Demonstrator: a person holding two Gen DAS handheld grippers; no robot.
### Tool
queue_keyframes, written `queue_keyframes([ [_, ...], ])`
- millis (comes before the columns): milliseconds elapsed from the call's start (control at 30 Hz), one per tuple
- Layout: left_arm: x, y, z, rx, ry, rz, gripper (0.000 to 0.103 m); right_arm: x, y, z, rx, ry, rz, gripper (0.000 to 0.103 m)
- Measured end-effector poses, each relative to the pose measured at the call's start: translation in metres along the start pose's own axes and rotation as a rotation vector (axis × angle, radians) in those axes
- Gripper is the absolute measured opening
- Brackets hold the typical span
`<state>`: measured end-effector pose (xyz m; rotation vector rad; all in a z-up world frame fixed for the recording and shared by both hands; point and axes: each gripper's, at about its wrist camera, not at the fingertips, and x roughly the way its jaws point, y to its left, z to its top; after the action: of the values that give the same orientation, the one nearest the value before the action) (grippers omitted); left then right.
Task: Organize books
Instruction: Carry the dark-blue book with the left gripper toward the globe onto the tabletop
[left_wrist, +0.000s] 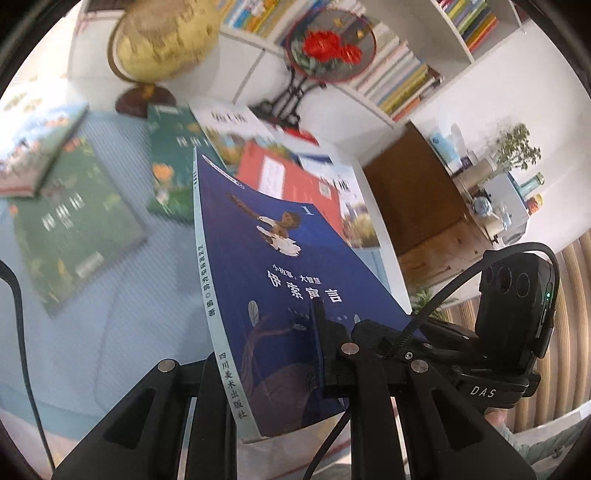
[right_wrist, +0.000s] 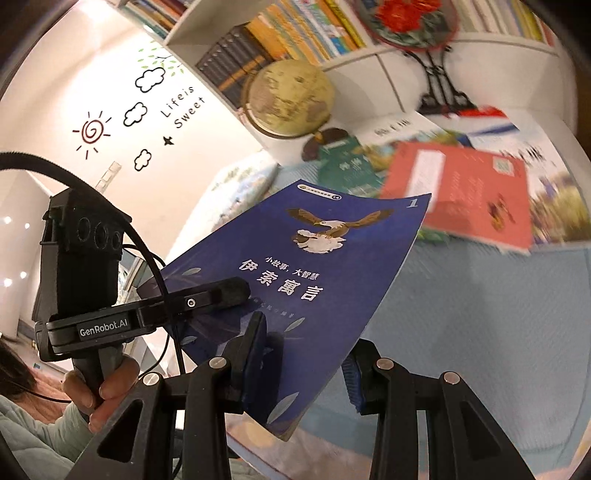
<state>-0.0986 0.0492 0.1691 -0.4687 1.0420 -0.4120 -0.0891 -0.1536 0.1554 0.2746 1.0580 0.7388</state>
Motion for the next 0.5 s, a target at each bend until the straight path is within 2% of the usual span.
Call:
queue_keyframes([
  [200,-0.031,0.041,0.037,0.02,-0.049,0.051,0.013,0.042,0.039,0.041,-0.063,0.014,0.006,0.038],
  [500,-0.059,0.141,0.083,-0.034,-0.079,0.074,0.014,0.138,0.1,0.097,-0.144,0.066,0.015,0.038],
])
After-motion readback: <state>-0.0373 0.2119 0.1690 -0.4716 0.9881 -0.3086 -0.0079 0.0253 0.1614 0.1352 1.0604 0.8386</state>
